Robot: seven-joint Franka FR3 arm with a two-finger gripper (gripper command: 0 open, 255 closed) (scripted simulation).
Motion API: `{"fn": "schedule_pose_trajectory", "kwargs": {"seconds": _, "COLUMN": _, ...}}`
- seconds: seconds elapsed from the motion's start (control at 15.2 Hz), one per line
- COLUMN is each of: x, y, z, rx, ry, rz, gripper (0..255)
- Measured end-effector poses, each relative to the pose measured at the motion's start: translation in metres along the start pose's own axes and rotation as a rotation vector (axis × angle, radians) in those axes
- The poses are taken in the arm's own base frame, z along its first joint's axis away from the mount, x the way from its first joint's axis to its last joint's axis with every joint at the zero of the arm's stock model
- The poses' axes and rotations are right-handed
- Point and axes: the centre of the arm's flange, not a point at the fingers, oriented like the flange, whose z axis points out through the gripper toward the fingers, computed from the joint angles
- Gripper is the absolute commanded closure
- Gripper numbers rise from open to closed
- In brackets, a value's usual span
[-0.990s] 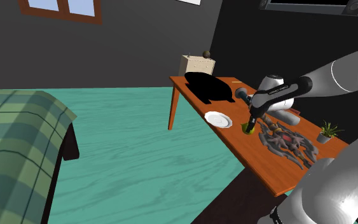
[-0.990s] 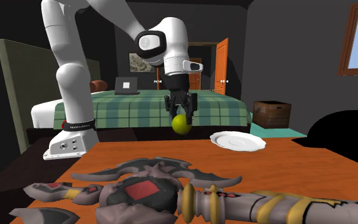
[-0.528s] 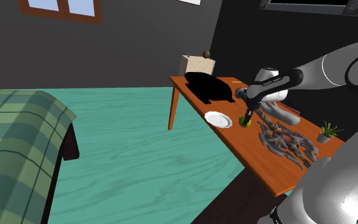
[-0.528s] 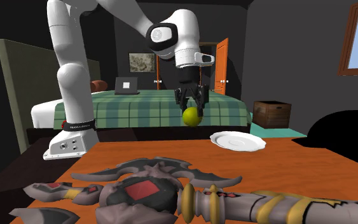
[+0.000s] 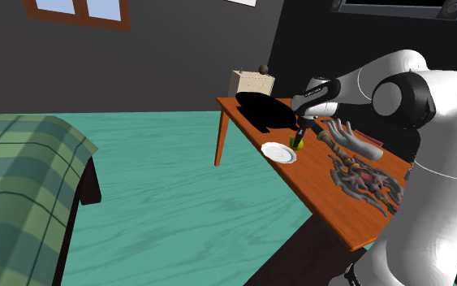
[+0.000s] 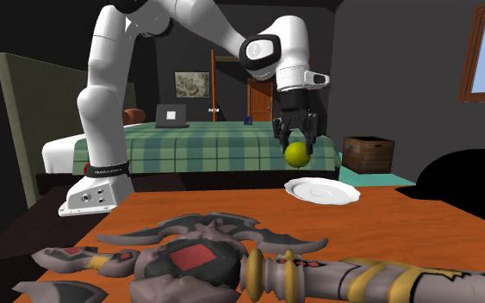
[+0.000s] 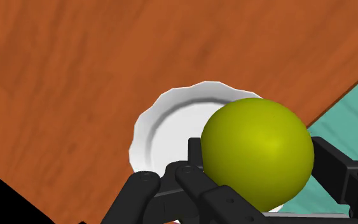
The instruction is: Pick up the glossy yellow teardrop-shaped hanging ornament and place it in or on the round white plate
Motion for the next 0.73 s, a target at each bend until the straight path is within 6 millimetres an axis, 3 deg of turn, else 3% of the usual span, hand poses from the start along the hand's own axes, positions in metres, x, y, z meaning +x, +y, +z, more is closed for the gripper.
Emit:
{"fn": "schedule_pose_trajectory", "kwargs": {"seconds": 0.33, "x": 0.051, "y": 0.034, "z": -0.002, "rx": 0.0, "ry": 0.001, "rz": 0.0, "gripper": 255}}
{"fn": "schedule_pose_trajectory", "kwargs": {"seconds": 0.73, "x": 0.058, "y": 0.035, "z": 0.025, "rx": 0.002, "ry": 0.001, "rz": -0.001, "gripper": 255}}
